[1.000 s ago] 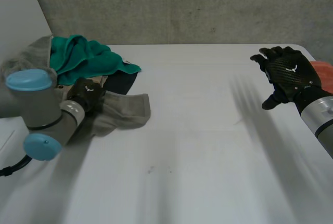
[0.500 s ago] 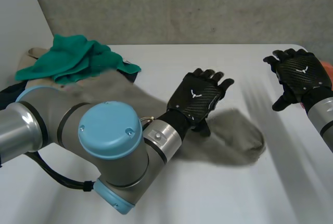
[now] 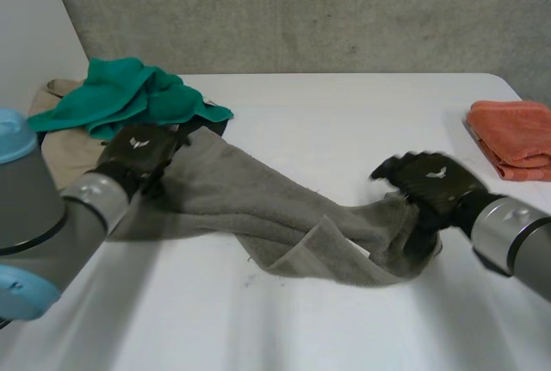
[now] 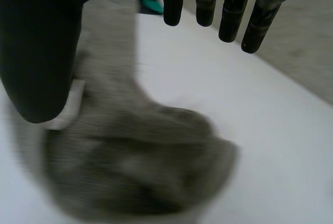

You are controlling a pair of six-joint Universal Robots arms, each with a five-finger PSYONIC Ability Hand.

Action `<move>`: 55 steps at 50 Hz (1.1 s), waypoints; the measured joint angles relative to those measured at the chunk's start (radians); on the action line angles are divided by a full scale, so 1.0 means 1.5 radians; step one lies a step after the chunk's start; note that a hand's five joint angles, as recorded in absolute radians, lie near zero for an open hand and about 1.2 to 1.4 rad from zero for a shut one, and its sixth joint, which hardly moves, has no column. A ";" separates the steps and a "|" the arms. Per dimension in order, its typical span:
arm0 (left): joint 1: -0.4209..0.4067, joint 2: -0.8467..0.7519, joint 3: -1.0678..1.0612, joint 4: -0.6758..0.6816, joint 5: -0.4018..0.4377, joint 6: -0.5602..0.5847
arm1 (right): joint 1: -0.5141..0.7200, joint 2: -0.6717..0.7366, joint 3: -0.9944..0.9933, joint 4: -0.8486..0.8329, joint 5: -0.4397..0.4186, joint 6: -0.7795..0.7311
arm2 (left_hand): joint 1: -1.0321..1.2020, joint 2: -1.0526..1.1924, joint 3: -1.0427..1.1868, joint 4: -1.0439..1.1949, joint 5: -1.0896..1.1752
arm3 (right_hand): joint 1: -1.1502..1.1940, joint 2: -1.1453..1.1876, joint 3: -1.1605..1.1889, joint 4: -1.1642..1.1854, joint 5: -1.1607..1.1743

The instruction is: Fold the laundry.

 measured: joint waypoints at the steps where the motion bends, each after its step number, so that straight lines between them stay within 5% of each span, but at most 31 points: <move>1: 0.010 0.005 -0.011 -0.006 0.000 0.014 | 0.008 0.001 -0.002 0.008 0.000 0.000 | 0.002 0.004 0.003 0.003 0.004 | 0.000 0.000 0.000 0.000 0.000; 10: 0.103 0.046 -0.100 -0.022 -0.005 0.130 | 0.152 0.063 -0.058 0.014 0.044 0.002 | 0.065 0.068 0.070 0.069 0.070 | 0.000 0.000 0.000 0.000 0.000; 16: 0.153 0.053 -0.126 -0.019 -0.001 0.144 | 0.274 0.174 -0.151 -0.019 0.183 -0.025 | 0.065 0.069 0.070 0.069 0.071 | 0.019 0.029 0.033 0.017 0.032; 23: 0.191 0.049 -0.134 -0.017 0.014 0.144 | 0.324 0.260 -0.219 -0.030 0.273 -0.084 | 0.065 0.068 0.069 0.067 0.069 | 0.121 0.147 0.148 0.130 0.140; 24: 0.207 0.047 -0.134 -0.017 0.032 0.145 | 0.331 0.285 -0.239 -0.036 0.293 -0.105 | 0.065 0.068 0.069 0.067 0.069 | 0.416 0.467 0.464 0.448 0.441; 25: 0.214 0.045 -0.134 -0.017 0.042 0.145 | 0.332 0.292 -0.245 -0.040 0.298 -0.110 | 0.065 0.068 0.069 0.067 0.069 | 0.487 0.575 0.563 0.548 0.544; 31: 0.233 0.040 -0.134 -0.016 0.093 0.146 | 0.327 0.281 -0.240 -0.087 0.304 -0.107 | 0.063 0.067 0.068 0.067 0.067 | 0.528 0.635 0.647 0.632 0.635; 38: 0.233 0.039 -0.135 -0.017 0.131 0.146 | 0.289 0.164 -0.182 -0.133 0.292 -0.092 | 0.063 0.067 0.068 0.066 0.065 | 0.528 0.635 0.647 0.632 0.636; 55: 0.229 0.041 -0.146 -0.018 0.183 0.147 | 0.032 0.089 -0.090 -0.128 0.229 -0.147 | 0.063 0.067 0.068 0.065 0.064 | 0.534 0.635 0.647 0.633 0.639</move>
